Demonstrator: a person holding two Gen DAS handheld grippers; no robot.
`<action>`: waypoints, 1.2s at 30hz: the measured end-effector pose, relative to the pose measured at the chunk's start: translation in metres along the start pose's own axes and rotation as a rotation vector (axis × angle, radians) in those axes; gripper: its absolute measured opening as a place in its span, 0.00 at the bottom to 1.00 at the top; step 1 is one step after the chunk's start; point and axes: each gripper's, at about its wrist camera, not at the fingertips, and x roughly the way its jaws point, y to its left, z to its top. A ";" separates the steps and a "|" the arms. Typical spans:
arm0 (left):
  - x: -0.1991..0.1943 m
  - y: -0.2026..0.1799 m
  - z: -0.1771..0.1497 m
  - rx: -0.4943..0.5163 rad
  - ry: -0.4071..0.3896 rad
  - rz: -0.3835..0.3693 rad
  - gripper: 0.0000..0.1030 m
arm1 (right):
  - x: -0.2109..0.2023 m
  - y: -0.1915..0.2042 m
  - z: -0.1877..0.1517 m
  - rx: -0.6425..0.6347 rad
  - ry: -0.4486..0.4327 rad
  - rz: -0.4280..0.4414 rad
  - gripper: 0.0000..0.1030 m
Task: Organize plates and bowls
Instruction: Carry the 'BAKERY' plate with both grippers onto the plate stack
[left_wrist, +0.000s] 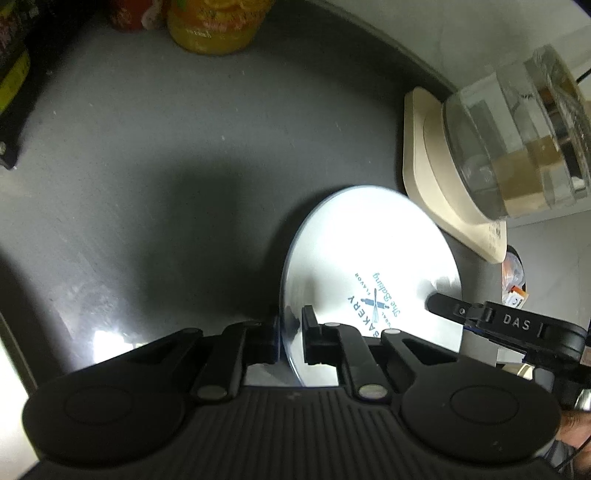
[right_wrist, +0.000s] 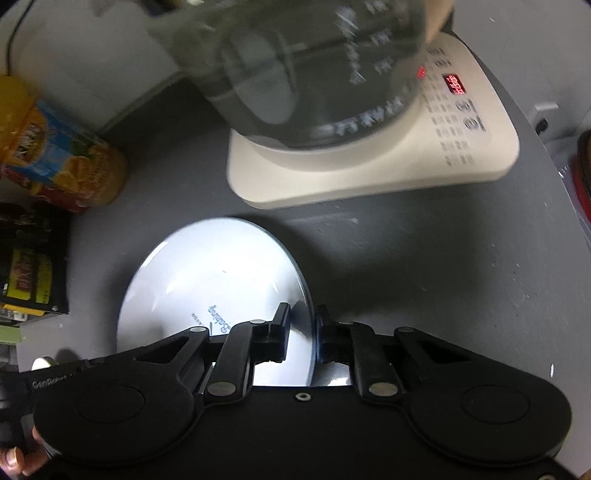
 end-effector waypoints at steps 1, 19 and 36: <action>-0.003 0.001 0.001 0.001 -0.009 0.002 0.09 | -0.002 0.002 0.000 -0.005 -0.006 0.007 0.11; -0.064 0.049 -0.011 -0.091 -0.122 -0.001 0.09 | -0.022 0.064 -0.003 -0.142 -0.052 0.124 0.08; -0.131 0.095 -0.046 -0.193 -0.237 0.022 0.09 | -0.037 0.128 -0.025 -0.288 -0.068 0.226 0.08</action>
